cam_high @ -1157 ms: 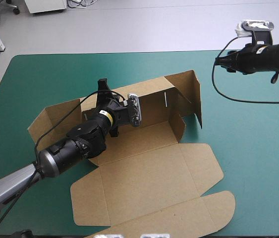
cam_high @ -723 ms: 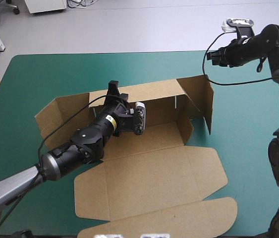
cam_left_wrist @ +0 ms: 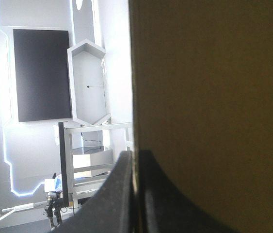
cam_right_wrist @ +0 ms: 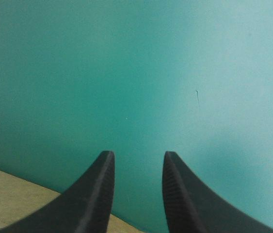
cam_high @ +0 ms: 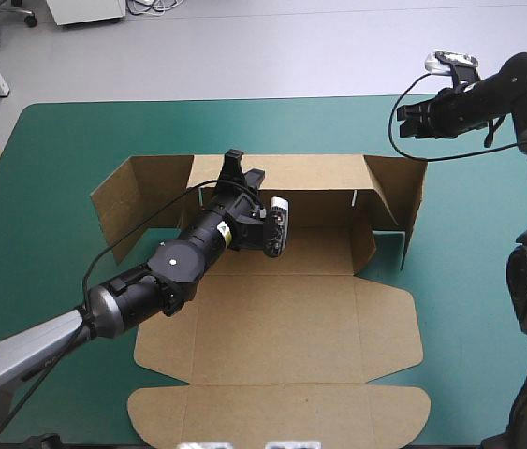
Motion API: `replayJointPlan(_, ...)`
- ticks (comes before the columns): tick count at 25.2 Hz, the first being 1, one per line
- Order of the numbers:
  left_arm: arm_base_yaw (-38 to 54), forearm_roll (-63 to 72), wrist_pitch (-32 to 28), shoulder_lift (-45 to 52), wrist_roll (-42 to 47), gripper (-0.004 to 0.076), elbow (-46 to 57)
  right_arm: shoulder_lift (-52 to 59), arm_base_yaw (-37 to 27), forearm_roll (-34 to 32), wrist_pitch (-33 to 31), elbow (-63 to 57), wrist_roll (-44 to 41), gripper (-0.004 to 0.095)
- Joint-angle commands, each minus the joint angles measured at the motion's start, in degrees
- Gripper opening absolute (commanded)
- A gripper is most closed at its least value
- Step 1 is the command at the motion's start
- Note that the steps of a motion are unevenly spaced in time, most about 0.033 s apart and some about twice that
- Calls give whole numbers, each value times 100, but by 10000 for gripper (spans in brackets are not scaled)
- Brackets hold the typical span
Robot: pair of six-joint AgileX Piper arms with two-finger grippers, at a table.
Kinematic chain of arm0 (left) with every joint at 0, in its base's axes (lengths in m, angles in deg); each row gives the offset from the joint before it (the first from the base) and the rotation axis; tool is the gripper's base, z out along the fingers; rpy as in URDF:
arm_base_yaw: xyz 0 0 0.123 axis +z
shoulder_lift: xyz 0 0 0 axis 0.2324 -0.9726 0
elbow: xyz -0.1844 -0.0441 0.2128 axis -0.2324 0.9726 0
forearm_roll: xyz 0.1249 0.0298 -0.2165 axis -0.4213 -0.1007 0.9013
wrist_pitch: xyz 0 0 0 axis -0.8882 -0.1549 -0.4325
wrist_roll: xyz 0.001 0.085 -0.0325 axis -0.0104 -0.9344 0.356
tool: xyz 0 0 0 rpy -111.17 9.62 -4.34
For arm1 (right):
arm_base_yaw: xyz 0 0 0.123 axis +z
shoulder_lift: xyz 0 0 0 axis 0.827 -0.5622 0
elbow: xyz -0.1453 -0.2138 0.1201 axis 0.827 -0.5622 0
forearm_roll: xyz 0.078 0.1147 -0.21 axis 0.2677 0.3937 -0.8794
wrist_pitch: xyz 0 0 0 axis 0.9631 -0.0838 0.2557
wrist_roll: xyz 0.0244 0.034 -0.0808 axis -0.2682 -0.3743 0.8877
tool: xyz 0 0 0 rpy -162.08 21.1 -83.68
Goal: Fold the box
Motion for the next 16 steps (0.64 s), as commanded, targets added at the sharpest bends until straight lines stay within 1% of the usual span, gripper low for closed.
replayJointPlan(1, -32, -70, 149, 216, 139, -11, -152, 347, -21, 419, -2, 37, 119, 272)
replayJointPlan(4, -32, -38, 341, 216, 391, -10, -152, 425, -21, 525, -2, -377, 181, 238)
replayJointPlan(7, -32, -38, 528, 216, 500, -11, -152, 651, -21, 611, -2, -783, 368, 229)
replayJointPlan(12, -32, -4, 528, 216, 513, -11, -152, 984, -21, 666, -2, -1270, 562, 229)
replayJointPlan(16, -32, 42, 567, 66, 513, -11, -152, 1322, -21, 1035, -2, -1789, 782, 229)
